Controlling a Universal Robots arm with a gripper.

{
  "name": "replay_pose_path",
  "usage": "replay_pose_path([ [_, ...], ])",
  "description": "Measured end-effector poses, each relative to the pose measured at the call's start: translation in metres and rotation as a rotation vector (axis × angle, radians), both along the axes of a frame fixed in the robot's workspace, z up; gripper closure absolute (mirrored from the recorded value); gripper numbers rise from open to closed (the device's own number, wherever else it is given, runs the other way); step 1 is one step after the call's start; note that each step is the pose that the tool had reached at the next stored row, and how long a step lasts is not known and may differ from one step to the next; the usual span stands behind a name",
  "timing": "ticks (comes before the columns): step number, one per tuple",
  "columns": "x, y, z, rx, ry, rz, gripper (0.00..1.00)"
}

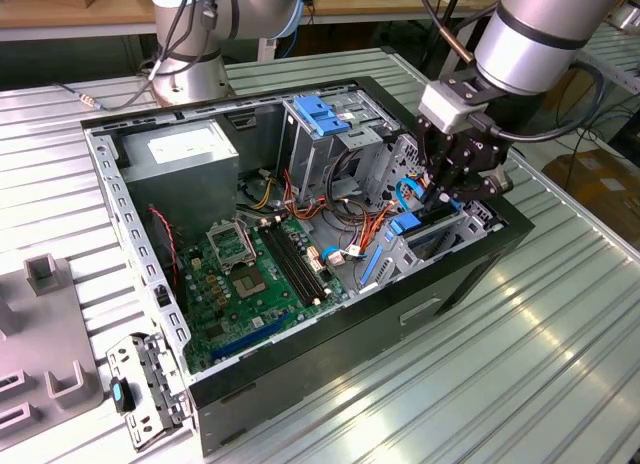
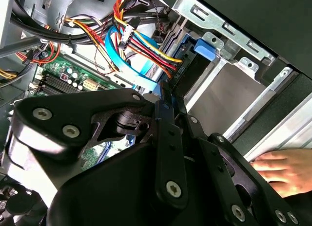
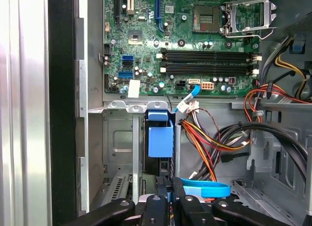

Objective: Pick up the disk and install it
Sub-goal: 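Insert the second disk wire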

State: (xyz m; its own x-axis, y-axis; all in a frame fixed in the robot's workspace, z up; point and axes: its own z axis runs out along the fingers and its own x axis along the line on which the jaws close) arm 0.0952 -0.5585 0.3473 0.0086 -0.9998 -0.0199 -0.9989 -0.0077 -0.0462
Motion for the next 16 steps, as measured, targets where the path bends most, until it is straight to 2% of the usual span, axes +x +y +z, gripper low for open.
replay_pose_path([
  [8, 0.0001, -0.0001, -0.0017, 0.0012, 0.0, 0.0, 0.84],
  [11, 0.0001, -0.0002, 0.0028, 0.001, 0.0, 0.0, 0.84],
  [13, 0.0001, -0.0002, 0.0031, 0.0024, 0.0, 0.0, 0.84],
  [15, 0.0002, -0.0013, 0.0033, 0.021, 0.0, 0.0, 0.84],
  [16, 0.0002, -0.0025, 0.0032, 0.0343, 0.0, -0.001, 0.84],
])
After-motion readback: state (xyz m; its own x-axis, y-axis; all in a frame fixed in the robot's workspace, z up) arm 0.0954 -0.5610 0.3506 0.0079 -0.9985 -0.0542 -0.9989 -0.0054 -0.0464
